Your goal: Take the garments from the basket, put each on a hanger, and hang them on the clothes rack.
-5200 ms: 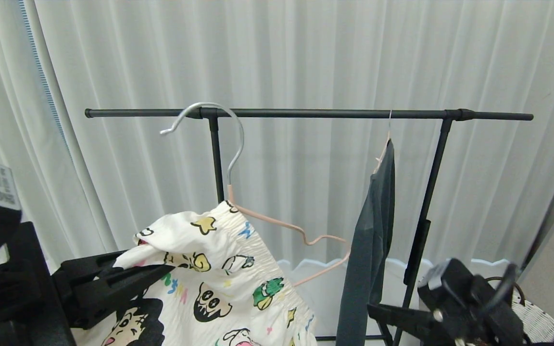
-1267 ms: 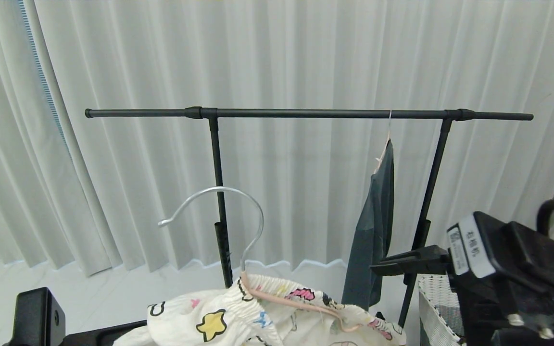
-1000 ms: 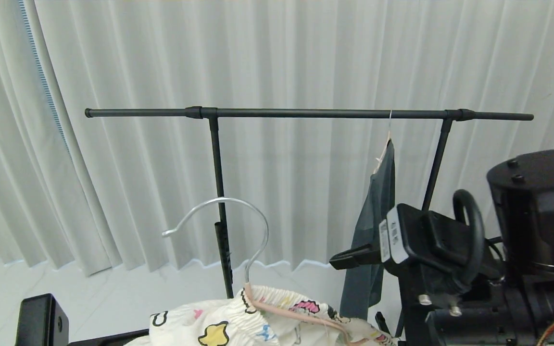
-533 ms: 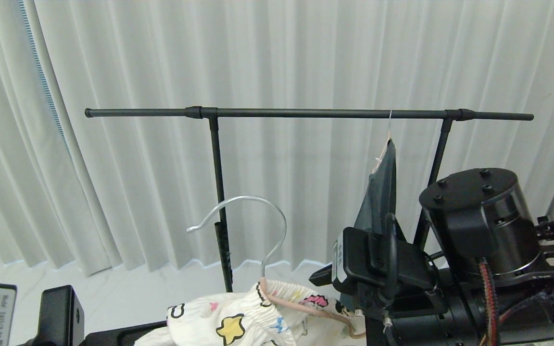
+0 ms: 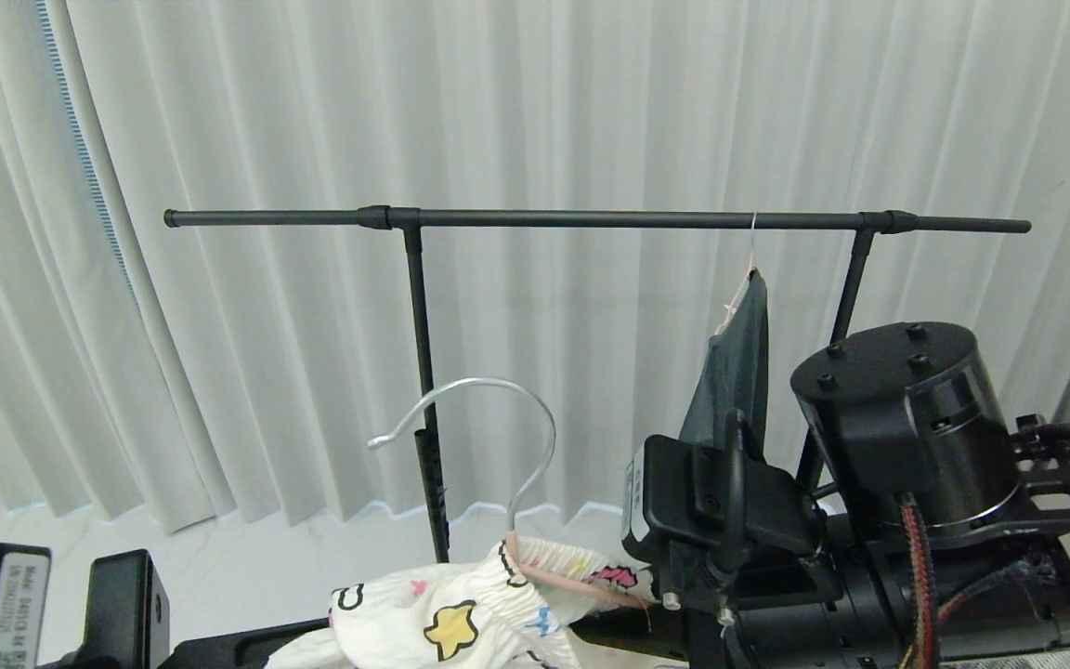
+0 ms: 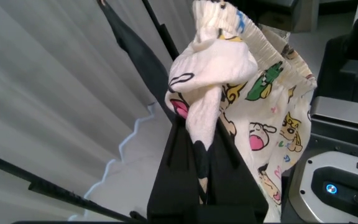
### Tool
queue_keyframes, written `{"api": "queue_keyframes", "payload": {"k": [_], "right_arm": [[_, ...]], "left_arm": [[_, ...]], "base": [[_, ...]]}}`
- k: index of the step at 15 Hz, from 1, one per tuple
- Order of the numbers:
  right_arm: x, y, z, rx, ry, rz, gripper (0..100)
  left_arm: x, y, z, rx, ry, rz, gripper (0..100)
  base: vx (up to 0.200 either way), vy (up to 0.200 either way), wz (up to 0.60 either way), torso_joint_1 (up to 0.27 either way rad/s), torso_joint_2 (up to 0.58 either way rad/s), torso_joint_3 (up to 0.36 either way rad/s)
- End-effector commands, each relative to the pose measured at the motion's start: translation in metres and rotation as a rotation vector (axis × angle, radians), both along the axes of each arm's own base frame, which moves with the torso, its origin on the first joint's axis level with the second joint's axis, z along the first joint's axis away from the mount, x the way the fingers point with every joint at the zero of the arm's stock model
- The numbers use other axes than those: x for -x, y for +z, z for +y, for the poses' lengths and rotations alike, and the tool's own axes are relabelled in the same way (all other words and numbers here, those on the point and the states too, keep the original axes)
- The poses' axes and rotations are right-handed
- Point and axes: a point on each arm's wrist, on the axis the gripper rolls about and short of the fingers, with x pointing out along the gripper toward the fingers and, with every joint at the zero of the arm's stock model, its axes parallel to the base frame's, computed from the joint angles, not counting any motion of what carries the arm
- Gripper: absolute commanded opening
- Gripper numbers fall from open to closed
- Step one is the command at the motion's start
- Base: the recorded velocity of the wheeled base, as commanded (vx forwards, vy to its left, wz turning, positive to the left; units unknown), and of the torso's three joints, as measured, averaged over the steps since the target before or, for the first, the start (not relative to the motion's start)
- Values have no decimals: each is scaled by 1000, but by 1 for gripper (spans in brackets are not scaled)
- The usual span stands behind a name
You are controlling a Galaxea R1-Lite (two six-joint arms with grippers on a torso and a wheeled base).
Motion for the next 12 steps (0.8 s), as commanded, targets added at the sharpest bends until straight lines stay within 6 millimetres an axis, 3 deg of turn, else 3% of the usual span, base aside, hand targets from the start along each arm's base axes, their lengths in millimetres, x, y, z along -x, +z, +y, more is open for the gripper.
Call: {"api": "queue_keyframes", "payload": {"k": [1, 5, 6, 12], "right_arm": [[0, 2, -1, -11, -2, -5, 0], [4, 10, -7, -33, -3, -25, 0], [5, 14, -10, -41, 4, -53, 0], [-16, 35, -51, -41, -21, -331, 0]], "left_arm": [[0, -1, 0, -2, -2, 2, 0], [-1, 3, -1, 5, 1, -6, 0], [-2, 2, -1, 3, 10, -4, 100], [-21, 3, 1, 8, 143, 9, 100]], "base": [[0, 0, 0, 0, 0, 0], [0, 0, 0, 0, 0, 0], [0, 0, 0, 0, 0, 0], [0, 0, 0, 0, 0, 0]]}}
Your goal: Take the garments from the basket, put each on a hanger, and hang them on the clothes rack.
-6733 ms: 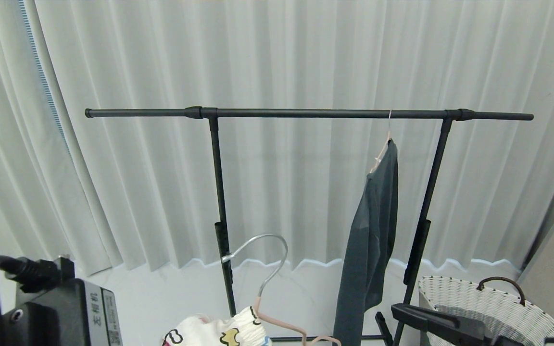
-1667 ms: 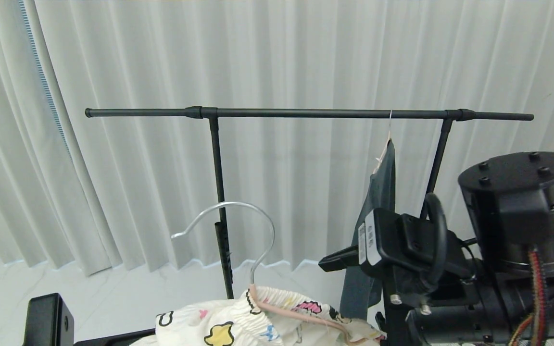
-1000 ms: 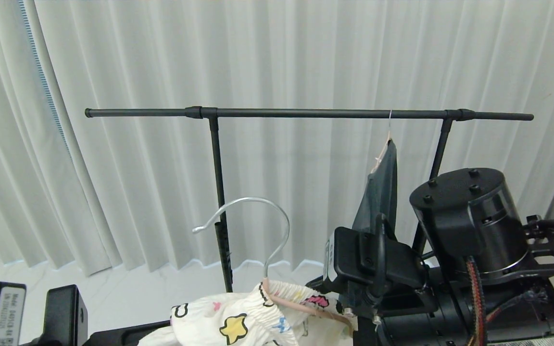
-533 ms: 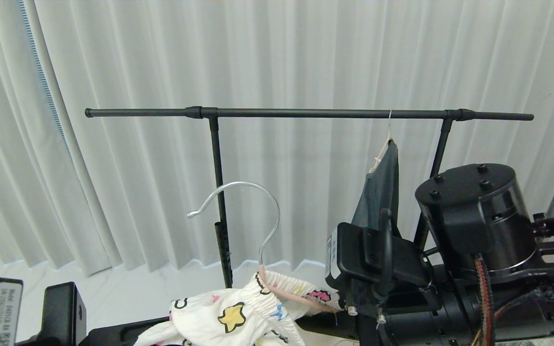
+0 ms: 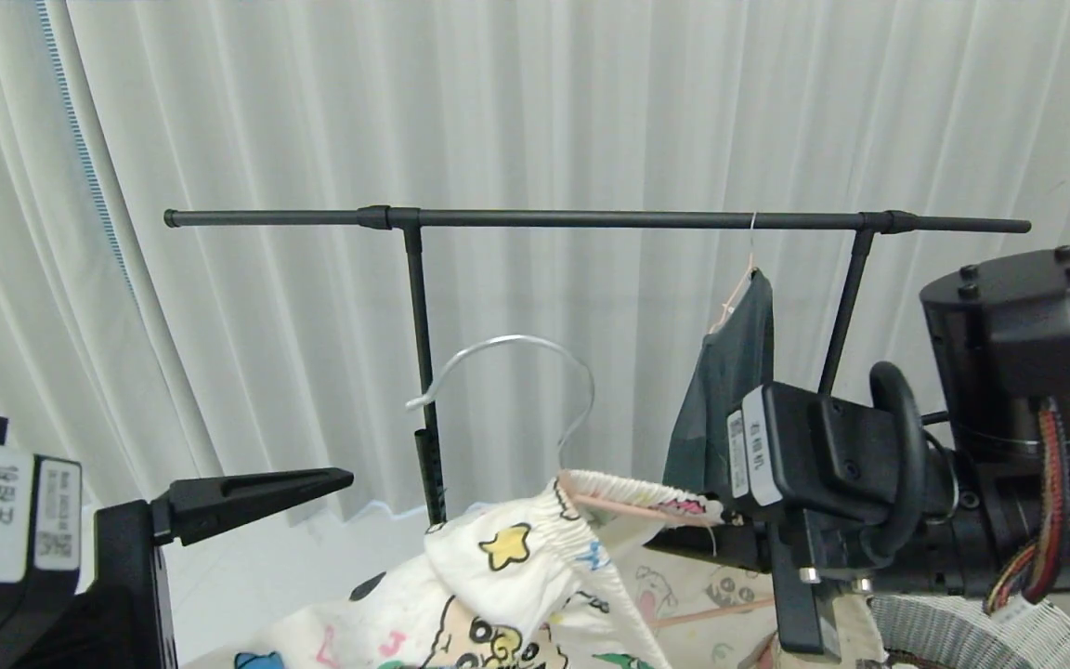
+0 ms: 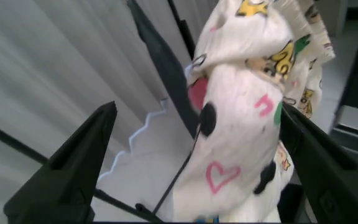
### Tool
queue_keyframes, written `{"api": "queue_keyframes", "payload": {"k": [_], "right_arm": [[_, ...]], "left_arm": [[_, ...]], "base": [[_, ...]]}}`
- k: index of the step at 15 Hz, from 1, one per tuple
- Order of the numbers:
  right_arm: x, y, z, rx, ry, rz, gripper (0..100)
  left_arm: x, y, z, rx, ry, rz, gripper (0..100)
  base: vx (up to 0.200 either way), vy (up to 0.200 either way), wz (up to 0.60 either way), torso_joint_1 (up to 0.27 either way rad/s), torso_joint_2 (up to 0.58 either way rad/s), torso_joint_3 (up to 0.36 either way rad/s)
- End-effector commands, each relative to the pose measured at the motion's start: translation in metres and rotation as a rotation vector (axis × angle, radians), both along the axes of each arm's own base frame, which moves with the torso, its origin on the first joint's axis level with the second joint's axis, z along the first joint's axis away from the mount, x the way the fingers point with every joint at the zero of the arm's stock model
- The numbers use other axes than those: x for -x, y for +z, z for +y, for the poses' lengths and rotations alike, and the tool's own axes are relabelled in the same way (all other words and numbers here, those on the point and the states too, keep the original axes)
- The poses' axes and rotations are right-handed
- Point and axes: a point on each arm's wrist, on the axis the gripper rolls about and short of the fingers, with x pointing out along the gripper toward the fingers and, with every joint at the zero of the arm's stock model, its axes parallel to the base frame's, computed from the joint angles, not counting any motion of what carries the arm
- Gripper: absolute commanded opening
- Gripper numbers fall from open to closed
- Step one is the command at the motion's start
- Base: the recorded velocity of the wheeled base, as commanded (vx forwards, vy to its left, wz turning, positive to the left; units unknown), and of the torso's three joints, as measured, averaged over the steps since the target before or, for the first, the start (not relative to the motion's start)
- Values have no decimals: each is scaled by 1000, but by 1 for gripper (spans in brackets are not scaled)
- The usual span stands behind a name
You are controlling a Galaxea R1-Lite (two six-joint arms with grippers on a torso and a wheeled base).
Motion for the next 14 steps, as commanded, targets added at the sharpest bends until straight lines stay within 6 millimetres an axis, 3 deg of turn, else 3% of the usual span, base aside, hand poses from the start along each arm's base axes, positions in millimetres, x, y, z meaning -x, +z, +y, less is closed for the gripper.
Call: {"api": "queue_keyframes", "payload": {"k": [1, 4, 7, 14], "right_arm": [[-6, 9, -21, -17, -53, -57, 0], [-16, 12, -39, -18, -127, -90, 0], [-17, 16, -44, -31, -142, -105, 0], [-15, 19, -43, -42, -107, -147, 0]], "left_arm": [[-10, -2, -2, -6, 40, 8, 100], [-14, -26, 11, -60, 132, 67, 100], [-14, -50, 28, -104, 241, 129, 100], [-37, -74, 34, -186, 359, 268, 100]], "base": [[0, 0, 0, 0, 0, 0], [0, 0, 0, 0, 0, 0], [0, 0, 0, 0, 0, 0], [0, 0, 0, 0, 0, 0]]}}
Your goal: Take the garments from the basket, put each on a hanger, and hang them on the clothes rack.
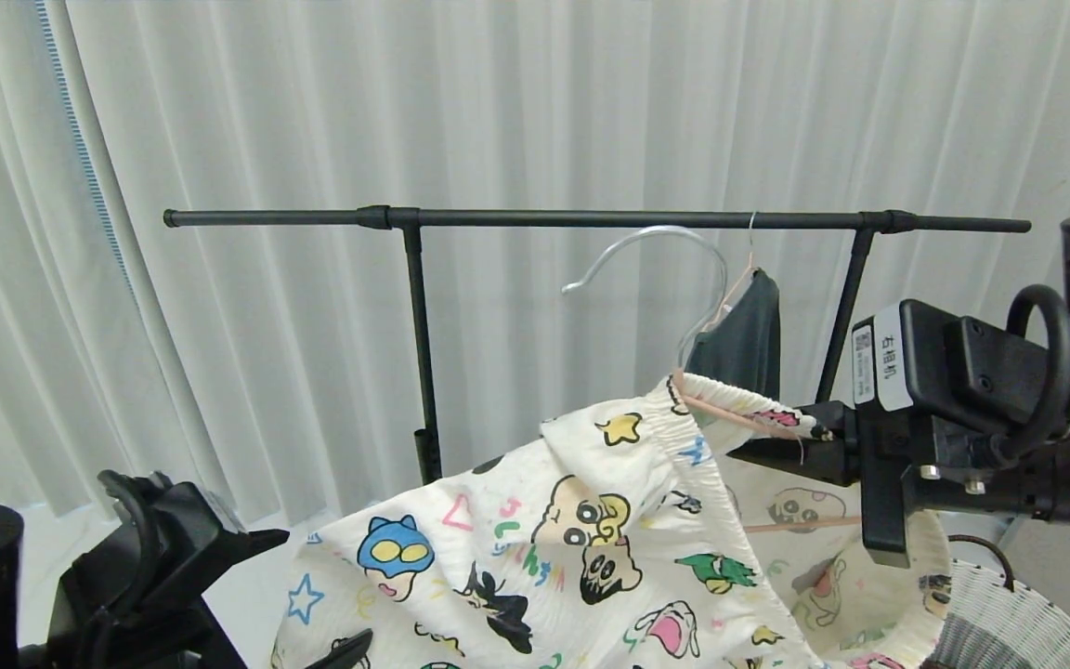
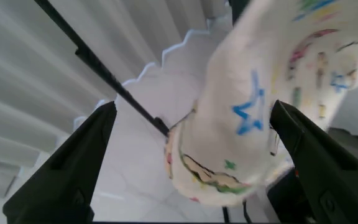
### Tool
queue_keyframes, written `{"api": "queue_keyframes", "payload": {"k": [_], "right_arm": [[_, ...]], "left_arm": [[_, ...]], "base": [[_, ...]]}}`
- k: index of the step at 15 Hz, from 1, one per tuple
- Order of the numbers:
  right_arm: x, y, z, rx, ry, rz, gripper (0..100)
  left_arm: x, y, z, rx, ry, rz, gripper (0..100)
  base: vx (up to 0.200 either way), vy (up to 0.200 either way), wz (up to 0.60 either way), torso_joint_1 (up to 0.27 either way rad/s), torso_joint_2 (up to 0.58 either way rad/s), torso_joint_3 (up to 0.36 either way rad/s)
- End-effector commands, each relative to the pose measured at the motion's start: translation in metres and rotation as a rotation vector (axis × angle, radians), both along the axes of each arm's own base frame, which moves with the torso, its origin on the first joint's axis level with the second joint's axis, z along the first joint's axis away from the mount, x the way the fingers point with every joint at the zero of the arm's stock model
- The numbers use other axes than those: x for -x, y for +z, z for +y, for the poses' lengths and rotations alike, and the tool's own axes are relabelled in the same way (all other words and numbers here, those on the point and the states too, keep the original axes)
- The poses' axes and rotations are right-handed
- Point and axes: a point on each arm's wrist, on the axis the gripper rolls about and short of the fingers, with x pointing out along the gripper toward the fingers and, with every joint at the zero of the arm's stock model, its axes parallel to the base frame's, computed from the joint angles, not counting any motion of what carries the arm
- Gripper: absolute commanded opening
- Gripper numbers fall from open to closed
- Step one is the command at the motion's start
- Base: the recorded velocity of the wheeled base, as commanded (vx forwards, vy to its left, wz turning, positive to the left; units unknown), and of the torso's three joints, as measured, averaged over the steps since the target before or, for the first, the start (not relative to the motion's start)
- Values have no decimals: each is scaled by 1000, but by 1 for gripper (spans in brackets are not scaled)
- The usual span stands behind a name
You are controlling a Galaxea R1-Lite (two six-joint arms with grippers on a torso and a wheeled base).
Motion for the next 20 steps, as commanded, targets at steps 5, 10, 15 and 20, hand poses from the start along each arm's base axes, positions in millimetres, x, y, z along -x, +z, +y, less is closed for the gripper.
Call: {"api": "queue_keyframes", "payload": {"k": [5, 10, 15, 20], "right_arm": [[0, 0, -15, -4, -54, -2, 0], [-3, 5, -32, -57, -151, 39, 0], [-2, 6, -33, -73, -182, 56, 0], [-6, 6, -53, -102, -402, 85, 0]], "left_arm": [[-16, -9, 17, -27, 160, 56, 0], [-21, -14, 33, -41, 278, 77, 0], [-20, -5, 24, -20, 215, 27, 0], [-9, 11, 24, 41, 195, -97, 100]], "base": [[0, 0, 0, 0, 0, 0], [0, 0, 0, 0, 0, 0], [0, 0, 0, 0, 0, 0], [0, 0, 0, 0, 0, 0]]}}
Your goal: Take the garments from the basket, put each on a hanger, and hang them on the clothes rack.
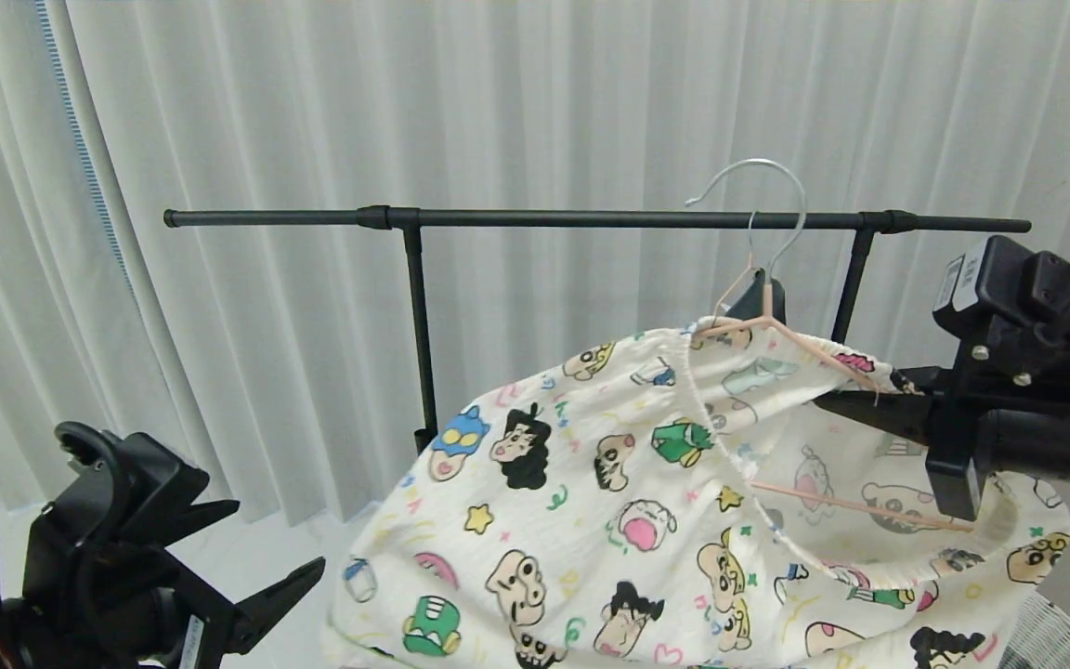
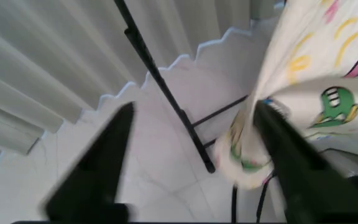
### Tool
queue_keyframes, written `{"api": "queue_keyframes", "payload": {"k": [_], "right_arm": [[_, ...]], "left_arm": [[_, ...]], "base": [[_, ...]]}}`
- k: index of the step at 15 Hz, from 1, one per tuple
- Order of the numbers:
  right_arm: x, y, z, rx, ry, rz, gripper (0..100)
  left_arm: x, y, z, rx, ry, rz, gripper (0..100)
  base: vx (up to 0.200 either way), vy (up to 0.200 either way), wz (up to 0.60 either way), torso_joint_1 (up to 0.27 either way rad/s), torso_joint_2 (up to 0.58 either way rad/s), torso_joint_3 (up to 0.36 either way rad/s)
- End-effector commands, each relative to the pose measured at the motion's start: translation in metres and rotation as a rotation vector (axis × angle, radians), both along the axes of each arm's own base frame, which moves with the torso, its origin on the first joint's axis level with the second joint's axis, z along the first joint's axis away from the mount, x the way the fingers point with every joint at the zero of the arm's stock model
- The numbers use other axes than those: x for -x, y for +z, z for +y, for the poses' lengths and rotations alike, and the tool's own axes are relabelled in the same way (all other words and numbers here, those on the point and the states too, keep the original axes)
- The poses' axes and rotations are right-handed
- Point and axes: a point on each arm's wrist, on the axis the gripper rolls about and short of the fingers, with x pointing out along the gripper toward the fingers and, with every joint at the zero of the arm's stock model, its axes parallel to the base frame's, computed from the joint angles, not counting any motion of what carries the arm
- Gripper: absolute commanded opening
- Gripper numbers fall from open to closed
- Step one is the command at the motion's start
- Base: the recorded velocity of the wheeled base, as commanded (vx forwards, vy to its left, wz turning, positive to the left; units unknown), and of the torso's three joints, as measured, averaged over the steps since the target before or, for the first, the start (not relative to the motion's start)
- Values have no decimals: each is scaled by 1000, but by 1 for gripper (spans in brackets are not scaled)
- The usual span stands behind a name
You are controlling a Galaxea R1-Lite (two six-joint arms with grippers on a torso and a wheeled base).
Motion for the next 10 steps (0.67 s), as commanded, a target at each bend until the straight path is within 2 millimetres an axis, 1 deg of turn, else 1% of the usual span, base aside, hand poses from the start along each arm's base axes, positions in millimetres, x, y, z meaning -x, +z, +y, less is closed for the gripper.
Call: {"api": "queue_keyframes", "payload": {"k": [1, 3, 5, 7, 10], "right_arm": [[-1, 1, -10, -17, -72, 12, 0], [-3, 1, -25, 0, -167, 31, 0], [3, 0, -41, 33, -264, 61, 0], [16, -2, -62, 67, -377, 104, 0], [35, -2, -92, 90, -541, 157, 0]], "left_arm": [[10, 10, 1, 49, -14, -57, 100], [9, 20, 0, 99, -15, -83, 100], [0, 30, 0, 103, 4, -110, 100], [-11, 37, 1, 79, 57, -127, 100], [-18, 37, 1, 41, 111, -124, 100]], "base": [[0, 0, 0, 0, 0, 0], [0, 0, 0, 0, 0, 0], [0, 0, 0, 0, 0, 0], [0, 0, 0, 0, 0, 0], [0, 0, 0, 0, 0, 0]]}}
